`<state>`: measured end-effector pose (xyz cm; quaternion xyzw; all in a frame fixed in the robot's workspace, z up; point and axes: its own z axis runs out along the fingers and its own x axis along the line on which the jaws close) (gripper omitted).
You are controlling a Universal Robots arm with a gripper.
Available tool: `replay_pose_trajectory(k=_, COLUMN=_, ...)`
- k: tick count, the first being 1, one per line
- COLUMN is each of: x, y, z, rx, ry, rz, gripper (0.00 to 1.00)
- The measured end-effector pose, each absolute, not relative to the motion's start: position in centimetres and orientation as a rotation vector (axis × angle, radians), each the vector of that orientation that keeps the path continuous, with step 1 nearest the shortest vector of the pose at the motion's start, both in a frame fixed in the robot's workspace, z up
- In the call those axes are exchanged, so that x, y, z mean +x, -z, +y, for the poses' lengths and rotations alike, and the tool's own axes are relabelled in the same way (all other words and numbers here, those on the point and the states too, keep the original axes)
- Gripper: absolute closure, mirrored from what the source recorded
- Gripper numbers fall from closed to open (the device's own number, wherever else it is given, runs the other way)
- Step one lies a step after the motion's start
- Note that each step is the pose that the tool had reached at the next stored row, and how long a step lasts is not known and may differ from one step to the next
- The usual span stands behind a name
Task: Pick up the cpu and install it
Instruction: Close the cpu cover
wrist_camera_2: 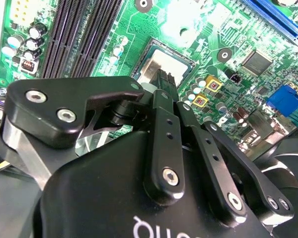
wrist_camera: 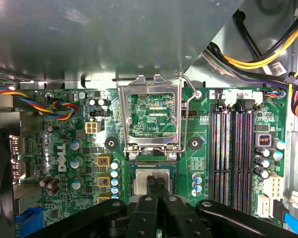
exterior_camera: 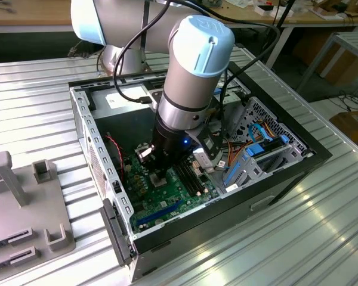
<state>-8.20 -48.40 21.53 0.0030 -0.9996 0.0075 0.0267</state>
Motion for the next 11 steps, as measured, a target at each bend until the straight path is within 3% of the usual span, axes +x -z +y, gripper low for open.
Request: replay_pose_trajectory(k=11, x=-4.8, y=-21.4, z=-48.3, rx=0.012, ry=-0.023, rz=-3.085, gripper=0.89)
